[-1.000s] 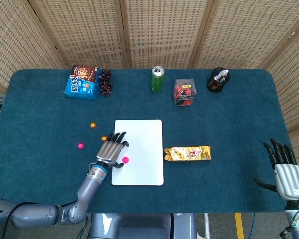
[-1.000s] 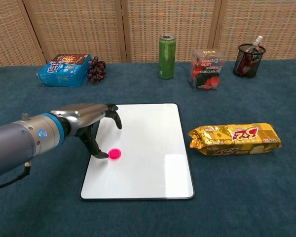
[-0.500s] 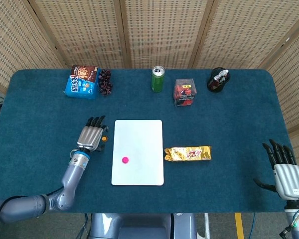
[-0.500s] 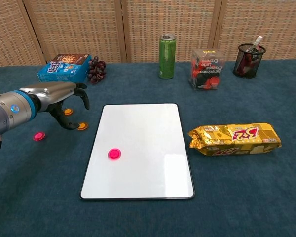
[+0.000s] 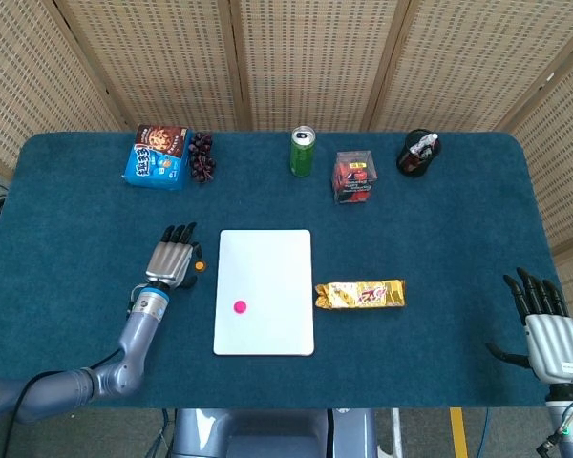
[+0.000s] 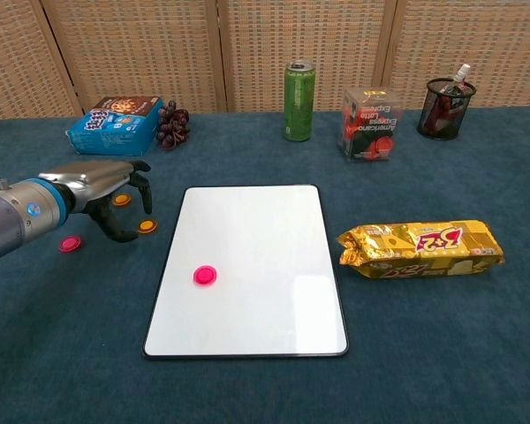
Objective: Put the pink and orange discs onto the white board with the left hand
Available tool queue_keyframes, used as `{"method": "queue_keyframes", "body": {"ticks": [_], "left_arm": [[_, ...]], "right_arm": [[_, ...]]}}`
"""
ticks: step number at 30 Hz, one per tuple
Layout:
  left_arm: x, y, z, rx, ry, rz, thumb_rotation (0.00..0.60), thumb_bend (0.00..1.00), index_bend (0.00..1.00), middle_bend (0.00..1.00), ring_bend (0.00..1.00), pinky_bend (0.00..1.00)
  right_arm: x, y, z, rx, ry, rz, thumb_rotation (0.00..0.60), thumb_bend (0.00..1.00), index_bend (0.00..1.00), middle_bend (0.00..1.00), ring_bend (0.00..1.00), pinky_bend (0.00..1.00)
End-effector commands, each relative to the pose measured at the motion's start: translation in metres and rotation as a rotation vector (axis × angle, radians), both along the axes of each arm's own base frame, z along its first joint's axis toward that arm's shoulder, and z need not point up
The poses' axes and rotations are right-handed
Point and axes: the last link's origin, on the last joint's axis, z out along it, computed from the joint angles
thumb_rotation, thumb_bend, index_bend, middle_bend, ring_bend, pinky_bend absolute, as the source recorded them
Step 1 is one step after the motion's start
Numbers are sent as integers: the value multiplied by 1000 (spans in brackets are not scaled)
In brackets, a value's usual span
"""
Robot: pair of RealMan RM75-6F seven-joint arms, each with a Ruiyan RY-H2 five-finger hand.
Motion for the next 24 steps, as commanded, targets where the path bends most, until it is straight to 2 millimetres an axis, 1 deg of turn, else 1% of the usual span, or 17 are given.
{"method": "queue_keyframes", "body": {"ticks": [1, 14, 15, 17, 19, 24], "left_arm": [[2, 3, -2, 4, -2, 1, 600, 316, 391, 0, 0, 0], [1, 7, -12, -5, 22, 22, 600, 325, 392, 0, 0, 0], [2, 8, -13, -5, 24, 22, 600, 330, 400, 0, 0, 0], [3, 8, -14, -6, 26, 21, 600, 339, 447, 0, 0, 0], [4, 8, -16, -6, 27, 20, 600, 347, 511, 0, 0, 0], [8, 6, -15, -2, 21, 16, 600, 350, 552, 0, 0, 0]], "right_arm": [[0, 0, 0, 0, -1, 0, 600, 2, 0, 0, 0, 0], [-1, 0, 0, -1, -5, -4, 600, 2, 0, 0, 0, 0], [-1, 0, 0, -1, -5, -4, 600, 2, 0, 0, 0, 0], [-1, 0, 0, -1, -6, -4, 600, 2, 0, 0, 0, 0], [-1, 0, 1, -1, -10, -6, 600, 2, 0, 0, 0, 0], [-1, 0, 1, 0, -15, -6, 600, 2, 0, 0, 0, 0]]}}
